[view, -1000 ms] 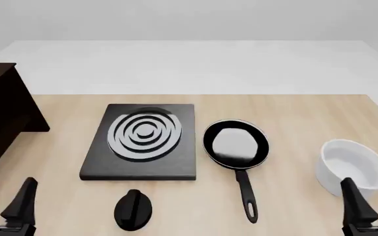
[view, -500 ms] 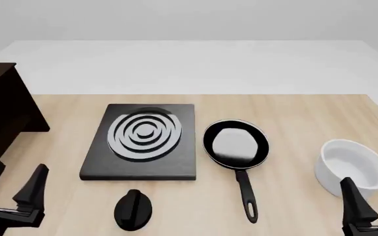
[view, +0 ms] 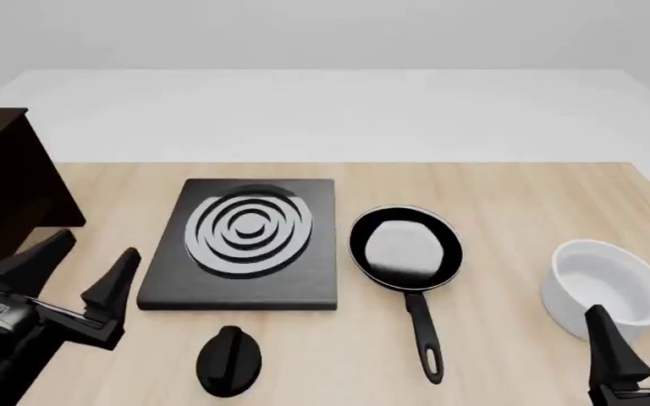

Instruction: Put the frying pan under the cabinet shelf.

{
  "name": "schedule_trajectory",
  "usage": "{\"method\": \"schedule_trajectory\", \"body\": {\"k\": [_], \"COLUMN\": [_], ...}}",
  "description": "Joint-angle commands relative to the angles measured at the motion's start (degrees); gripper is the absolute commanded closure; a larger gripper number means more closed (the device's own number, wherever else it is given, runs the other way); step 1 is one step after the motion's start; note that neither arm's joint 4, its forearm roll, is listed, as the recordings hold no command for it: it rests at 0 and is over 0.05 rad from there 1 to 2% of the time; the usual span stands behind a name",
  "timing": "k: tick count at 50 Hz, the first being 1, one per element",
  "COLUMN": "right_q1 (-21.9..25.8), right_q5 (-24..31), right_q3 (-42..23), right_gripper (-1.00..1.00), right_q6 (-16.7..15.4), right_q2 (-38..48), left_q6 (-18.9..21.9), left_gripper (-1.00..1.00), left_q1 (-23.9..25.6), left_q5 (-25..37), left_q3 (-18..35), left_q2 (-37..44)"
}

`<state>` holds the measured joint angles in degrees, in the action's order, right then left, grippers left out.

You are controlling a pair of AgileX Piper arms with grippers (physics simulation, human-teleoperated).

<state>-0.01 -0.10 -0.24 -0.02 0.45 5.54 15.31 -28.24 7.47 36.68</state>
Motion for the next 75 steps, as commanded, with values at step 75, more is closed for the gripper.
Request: {"method": "schedule_trajectory", "body": {"k": [75], "right_q1": [0.02], "right_q5": [0.0], "right_q3": [0.0], "right_gripper": [-1.0], "right_q6": [0.0], "right_q2": [0.01], "left_q6": [40.95], "left_gripper": [-1.0], "left_q1": [36.04], "left_q5": [-30.95], "left_q3": [5.11], "left_q2": [34.77]}}
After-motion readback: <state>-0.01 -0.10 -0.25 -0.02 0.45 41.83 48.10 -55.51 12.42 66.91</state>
